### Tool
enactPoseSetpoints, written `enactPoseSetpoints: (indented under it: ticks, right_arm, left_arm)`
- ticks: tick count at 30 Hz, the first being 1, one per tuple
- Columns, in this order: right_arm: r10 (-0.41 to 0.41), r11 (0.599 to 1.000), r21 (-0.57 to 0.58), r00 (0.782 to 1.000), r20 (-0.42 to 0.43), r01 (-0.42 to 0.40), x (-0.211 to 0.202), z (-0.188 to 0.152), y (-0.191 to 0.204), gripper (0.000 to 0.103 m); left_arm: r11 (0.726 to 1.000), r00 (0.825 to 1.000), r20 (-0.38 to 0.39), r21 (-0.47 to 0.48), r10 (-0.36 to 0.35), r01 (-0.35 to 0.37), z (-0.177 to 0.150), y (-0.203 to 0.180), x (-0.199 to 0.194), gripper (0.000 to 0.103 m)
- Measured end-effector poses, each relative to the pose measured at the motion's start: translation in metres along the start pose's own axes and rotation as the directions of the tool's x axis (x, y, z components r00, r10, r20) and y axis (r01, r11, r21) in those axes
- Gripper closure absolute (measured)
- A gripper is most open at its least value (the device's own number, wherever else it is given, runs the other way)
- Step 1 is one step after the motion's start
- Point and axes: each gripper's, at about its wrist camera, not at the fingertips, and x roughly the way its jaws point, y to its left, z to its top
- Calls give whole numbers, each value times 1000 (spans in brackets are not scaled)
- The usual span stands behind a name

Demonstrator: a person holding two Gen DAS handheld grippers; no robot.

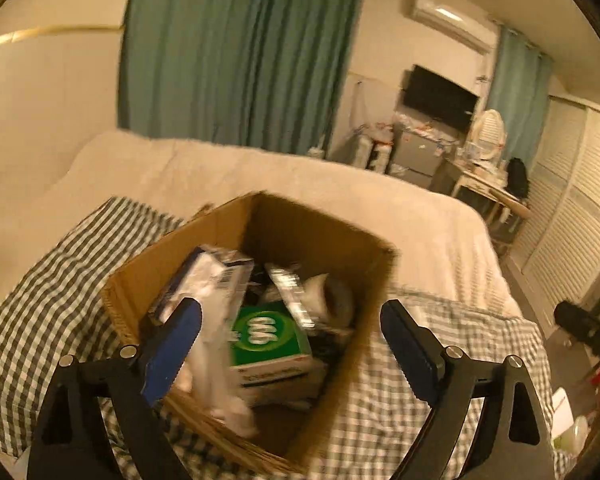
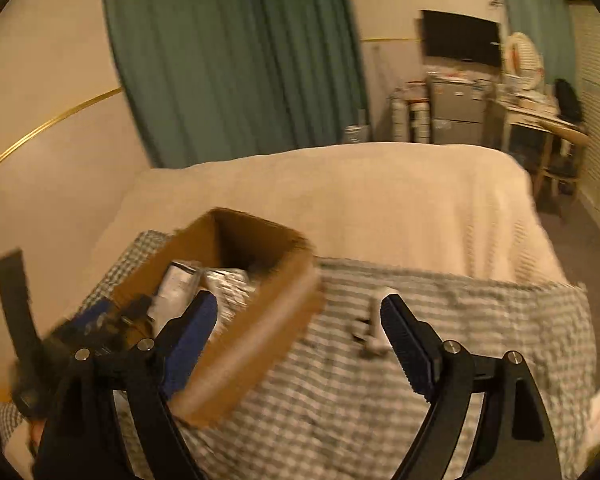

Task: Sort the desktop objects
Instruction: 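Carry the comb and foil pack into the cardboard box and release both, then grasp the white hair dryer with the right tool while the left tool grasps the black hair tie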

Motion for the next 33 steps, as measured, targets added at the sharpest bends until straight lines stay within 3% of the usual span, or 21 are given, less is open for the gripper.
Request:
enactPoseSetpoints:
  ticks: [2,6,12,14,23,26,33]
  right_arm:
    - [-45,999,10,999,-3,45,-17,-11,-22,19]
    - [-64,997,53,998,-5,64,-40,-28,-49,19]
    - [-84,993,81,996,-27,86,-47,-57,-75,20]
    - [-83,992,88,996,-42,86,-41,-68,-82,25]
    - [-38,989,133,988,-148,58,39,-106,-106,33]
    - [-22,991,129,985,-171,45,69,-107,-110,41]
    - [59,990,135,978,-198,-33,155,-87,-113,45]
  left_arm:
    - [999,999,-11,24,-41,41,-5,-24,-4,2]
    - [987,985,-91,55,-145,150,-28,-66,3,2]
    - [988,972,-184,26,-145,152,-71,-92,39,2]
    - [991,971,-199,3,-131,134,-82,-94,51,2]
    - [998,964,-262,-48,-40,28,-119,-86,117,2]
    - [998,955,-295,-56,-44,29,-129,-86,141,2]
    - [996,960,-277,-88,-38,15,-137,-84,173,2]
